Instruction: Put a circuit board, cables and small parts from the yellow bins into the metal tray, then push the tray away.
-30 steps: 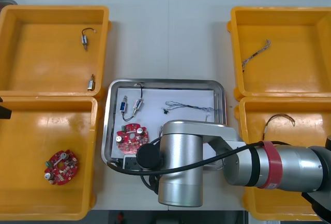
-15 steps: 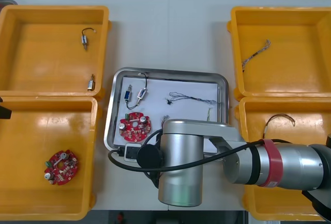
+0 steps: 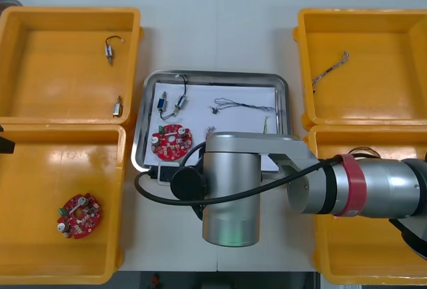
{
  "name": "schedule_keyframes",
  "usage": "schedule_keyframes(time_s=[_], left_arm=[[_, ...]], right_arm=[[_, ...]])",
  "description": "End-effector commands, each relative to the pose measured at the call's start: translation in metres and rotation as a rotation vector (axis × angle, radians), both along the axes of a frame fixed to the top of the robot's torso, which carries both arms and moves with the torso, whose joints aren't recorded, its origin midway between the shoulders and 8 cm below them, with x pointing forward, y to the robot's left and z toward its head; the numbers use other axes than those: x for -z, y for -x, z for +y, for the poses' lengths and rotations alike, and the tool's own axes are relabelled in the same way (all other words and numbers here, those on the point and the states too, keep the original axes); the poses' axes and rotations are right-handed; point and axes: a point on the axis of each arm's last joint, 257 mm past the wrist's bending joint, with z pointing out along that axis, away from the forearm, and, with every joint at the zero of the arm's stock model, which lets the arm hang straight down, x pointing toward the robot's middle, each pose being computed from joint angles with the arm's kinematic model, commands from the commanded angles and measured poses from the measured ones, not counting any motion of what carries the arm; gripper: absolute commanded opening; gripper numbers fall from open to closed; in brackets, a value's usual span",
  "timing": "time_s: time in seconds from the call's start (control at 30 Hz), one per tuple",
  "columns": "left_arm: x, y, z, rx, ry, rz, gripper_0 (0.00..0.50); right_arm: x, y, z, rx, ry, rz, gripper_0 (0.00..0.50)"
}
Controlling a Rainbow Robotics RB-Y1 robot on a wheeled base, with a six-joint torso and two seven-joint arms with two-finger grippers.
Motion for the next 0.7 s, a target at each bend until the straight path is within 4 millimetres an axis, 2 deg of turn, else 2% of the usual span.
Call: schedule_keyframes(time_s=[0.03,0.27,0.7], left_arm=[[-0.009,0.002,0.010,0.057,-0.084,-0.016,0.500],[-0.009,0.002,0.010,0.057,-0.084,-0.016,0.500],[-0.009,0.002,0.010,0.057,-0.084,-0.016,0.500]], right_arm=[[-0.026,-0.026,-0.003,-0.010,0.026,-0.074,0.000],[-0.045,-0.050,-0.004,-0.006,0.051,-0.127,0.000],[-0.074,-0.081,0.001,-0.018,0.091,-0.204,0.000]])
